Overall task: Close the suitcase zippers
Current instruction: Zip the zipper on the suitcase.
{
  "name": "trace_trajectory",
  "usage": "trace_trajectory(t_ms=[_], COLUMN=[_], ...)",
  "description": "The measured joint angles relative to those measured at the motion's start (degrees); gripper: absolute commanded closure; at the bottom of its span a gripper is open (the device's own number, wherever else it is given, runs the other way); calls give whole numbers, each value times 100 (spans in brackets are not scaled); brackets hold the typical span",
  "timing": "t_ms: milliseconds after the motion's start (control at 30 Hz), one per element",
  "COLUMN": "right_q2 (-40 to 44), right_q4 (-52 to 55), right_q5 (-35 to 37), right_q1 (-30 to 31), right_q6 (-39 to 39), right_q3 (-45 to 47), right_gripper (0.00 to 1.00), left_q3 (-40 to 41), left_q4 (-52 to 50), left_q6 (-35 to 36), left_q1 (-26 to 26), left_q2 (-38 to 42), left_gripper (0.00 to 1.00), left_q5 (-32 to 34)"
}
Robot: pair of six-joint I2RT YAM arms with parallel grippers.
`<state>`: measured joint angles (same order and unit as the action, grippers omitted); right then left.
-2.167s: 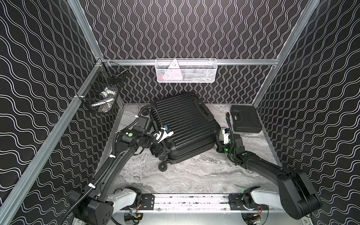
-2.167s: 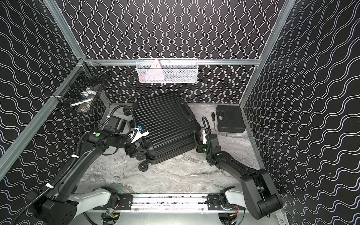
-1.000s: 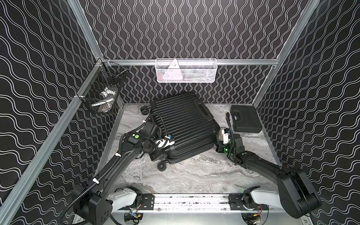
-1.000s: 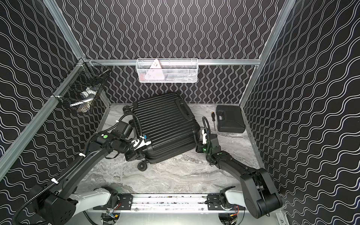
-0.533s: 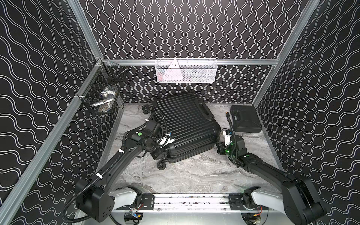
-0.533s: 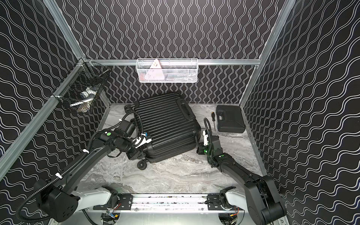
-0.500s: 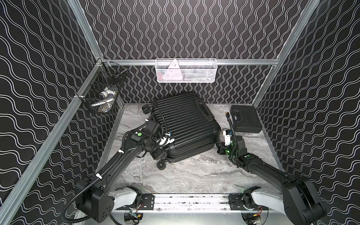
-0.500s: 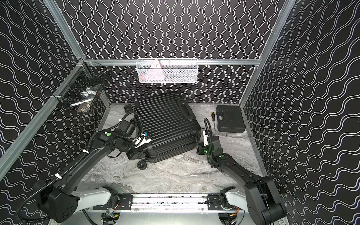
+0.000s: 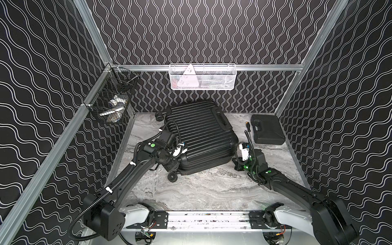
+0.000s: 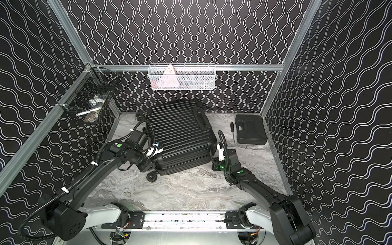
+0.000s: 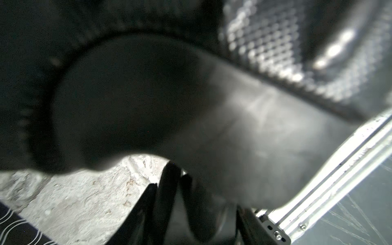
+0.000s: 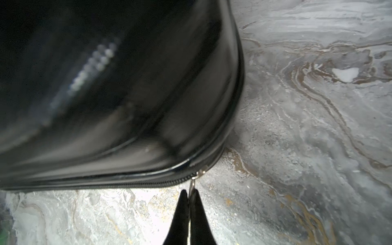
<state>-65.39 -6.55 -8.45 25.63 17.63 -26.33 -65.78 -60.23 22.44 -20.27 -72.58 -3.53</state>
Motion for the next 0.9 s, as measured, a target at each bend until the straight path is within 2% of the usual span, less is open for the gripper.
trace_trajectory(t_ms=[233,333,433,733,900], right_q2=[-74,-76,-125,-501,-697], right_q4=[13,-13,-55,-415,-584], right_q5=[-350,-774,-901,-844,-564], right_q1=[402,564,656,1025,1058], right_q6=[-212,-348,-387,-334,-216], right_q3=[-83,-107,-116,-184,-260], right_gripper=[100,100,100,100,100], left_q3=[22,22,22,114,122], left_q4=[17,46,48,149,177], left_q6=[-114,-186,-273,-409,-782], left_q1=[-2,-7,-9,-13,-17], left_q2=[162,210,221,326,361], left_gripper=[79,79,79,78,78], left_q5=[485,516,518,466,243])
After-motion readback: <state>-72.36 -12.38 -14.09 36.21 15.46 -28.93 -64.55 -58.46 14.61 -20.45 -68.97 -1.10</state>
